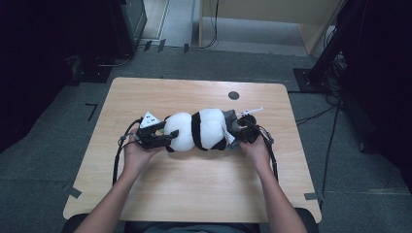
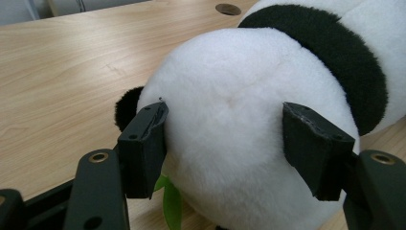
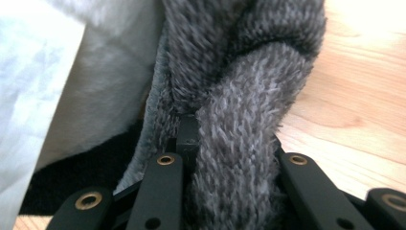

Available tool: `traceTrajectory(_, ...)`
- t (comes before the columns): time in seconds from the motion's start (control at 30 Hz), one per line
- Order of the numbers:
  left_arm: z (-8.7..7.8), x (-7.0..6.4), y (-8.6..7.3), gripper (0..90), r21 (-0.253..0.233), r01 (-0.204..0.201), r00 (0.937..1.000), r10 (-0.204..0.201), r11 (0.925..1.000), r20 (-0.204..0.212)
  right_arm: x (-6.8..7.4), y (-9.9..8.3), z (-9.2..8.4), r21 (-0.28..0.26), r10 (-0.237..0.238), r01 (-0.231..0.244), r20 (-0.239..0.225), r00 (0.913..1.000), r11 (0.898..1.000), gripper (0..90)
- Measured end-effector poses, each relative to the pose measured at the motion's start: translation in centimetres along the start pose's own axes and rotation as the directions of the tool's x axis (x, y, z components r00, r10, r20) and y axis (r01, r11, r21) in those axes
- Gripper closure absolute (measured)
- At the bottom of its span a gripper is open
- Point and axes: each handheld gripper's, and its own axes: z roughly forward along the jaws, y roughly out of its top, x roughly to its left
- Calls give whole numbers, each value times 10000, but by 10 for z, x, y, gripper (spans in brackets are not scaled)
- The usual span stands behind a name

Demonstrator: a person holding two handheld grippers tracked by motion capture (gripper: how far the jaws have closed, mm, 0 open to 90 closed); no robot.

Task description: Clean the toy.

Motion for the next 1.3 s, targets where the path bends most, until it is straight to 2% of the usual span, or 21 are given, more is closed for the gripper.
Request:
traceTrajectory(0.2, -1, 1, 0, 349, -22, 47, 10000, -47, 10000, 76, -9, 3, -30, -835, 314, -309, 44, 9995, 9960, 730)
traceTrajectory(0.37, -1, 1, 0, 348, -39, 35, 10000, -34, 10000, 82, -11, 10, -66, -1903, 356, -363, -67, 9993, 9811, 731)
traceTrajectory(0.43, -1, 2, 0, 344, -40, 80, 9999, -79, 10000, 120, -6, 14, -78, -2108, 323, -348, -155, 9994, 9769, 731)
traceTrajectory(0.53, -1, 2, 0, 344, -36, 69, 9999, -69, 10000, 124, 6, 20, -89, -2377, -12, -62, -309, 9995, 9713, 731)
traceTrajectory(0.63, -1, 1, 0, 346, -60, 85, 9999, -85, 9999, 104, 24, 26, -94, -2536, -540, 409, -449, 9975, 9664, 731)
traceTrajectory(0.77, -1, 1, 1, 349, -73, 142, 9998, -141, 9999, 134, 51, 33, -94, -2607, -1292, 1068, -704, 9891, 9595, 729)
traceTrajectory(0.93, -2, 0, 1, 357, -116, 159, 9998, -158, 9998, 99, 81, 38, -83, -2463, -2004, 1670, -1174, 9727, 9547, 728)
traceTrajectory(1.2, -3, -1, 0, 358, -123, 170, 9998, -169, 9998, 107, 124, 44, -48, -2046, -2777, 2393, -1862, 9424, 9492, 718)
traceTrajectory(1.3, -4, -2, -1, 357, -112, 153, 9998, -152, 9998, 84, 137, 44, -34, -1853, -2946, 2588, -2031, 9338, 9480, 724)
